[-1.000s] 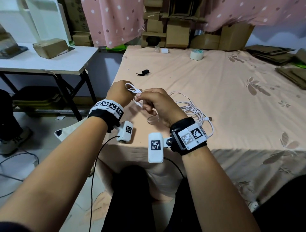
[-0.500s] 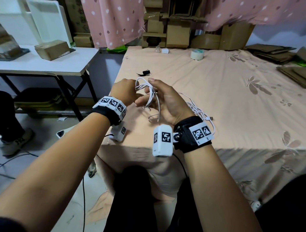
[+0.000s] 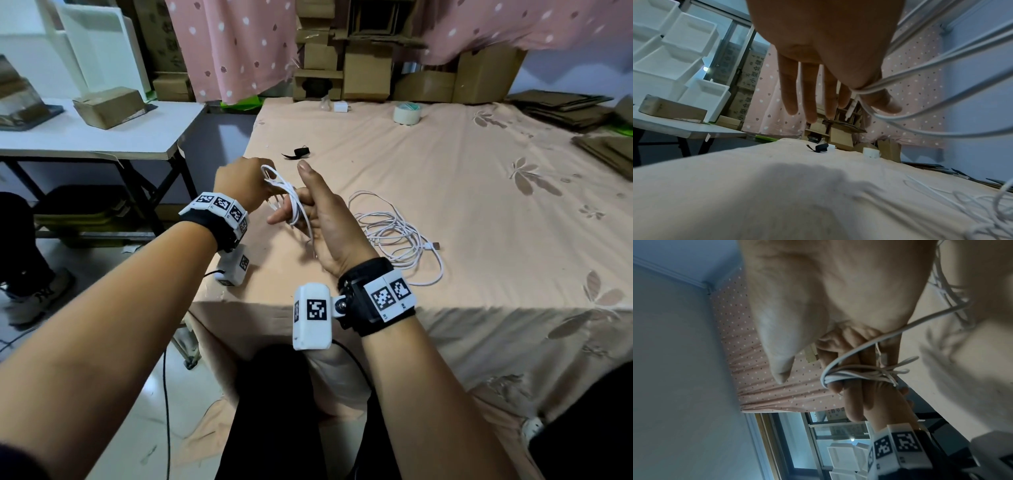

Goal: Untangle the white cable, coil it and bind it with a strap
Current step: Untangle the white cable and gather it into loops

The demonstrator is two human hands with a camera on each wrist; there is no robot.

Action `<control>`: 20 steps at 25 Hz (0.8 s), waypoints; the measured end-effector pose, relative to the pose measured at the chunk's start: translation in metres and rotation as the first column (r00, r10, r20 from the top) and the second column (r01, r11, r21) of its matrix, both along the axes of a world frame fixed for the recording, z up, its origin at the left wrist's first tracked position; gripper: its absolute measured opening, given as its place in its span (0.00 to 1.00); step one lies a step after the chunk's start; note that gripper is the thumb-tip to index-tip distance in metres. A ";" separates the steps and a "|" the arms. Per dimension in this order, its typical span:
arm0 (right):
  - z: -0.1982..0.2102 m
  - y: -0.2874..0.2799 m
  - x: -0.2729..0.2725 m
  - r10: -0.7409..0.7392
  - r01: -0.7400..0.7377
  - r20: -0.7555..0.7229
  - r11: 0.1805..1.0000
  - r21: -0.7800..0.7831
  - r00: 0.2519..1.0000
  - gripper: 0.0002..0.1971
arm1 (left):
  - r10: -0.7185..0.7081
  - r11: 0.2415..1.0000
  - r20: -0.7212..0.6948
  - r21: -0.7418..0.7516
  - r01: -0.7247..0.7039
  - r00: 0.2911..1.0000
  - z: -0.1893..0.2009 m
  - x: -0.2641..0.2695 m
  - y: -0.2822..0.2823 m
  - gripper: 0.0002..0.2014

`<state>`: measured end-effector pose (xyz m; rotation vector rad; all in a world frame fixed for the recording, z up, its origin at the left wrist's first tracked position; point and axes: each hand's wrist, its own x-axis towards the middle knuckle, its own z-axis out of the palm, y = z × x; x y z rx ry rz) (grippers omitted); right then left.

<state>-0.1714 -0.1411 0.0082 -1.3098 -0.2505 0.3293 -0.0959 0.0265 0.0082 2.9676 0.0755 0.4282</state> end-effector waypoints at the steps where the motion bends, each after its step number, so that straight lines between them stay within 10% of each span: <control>1: 0.000 0.001 -0.001 -0.002 0.002 0.012 1.000 0.007 1.000 0.27 | -0.002 1.000 0.018 0.002 0.002 1.000 0.003 0.001 0.002 0.09; 6: -0.004 0.001 0.003 0.000 -0.005 0.065 0.998 0.070 0.998 0.12 | -0.062 0.966 0.067 -0.246 0.077 0.996 0.003 0.004 0.012 0.13; 14: 0.008 -0.032 0.044 -0.239 0.239 -0.018 0.971 0.025 0.971 0.05 | -0.299 0.566 0.221 -0.742 0.359 0.928 0.017 -0.016 -0.010 0.22; 20: 0.001 -0.032 0.043 -0.161 0.163 0.071 0.986 -0.021 0.984 0.15 | -0.347 0.753 0.126 -0.553 0.356 0.929 0.014 -0.018 -0.027 0.31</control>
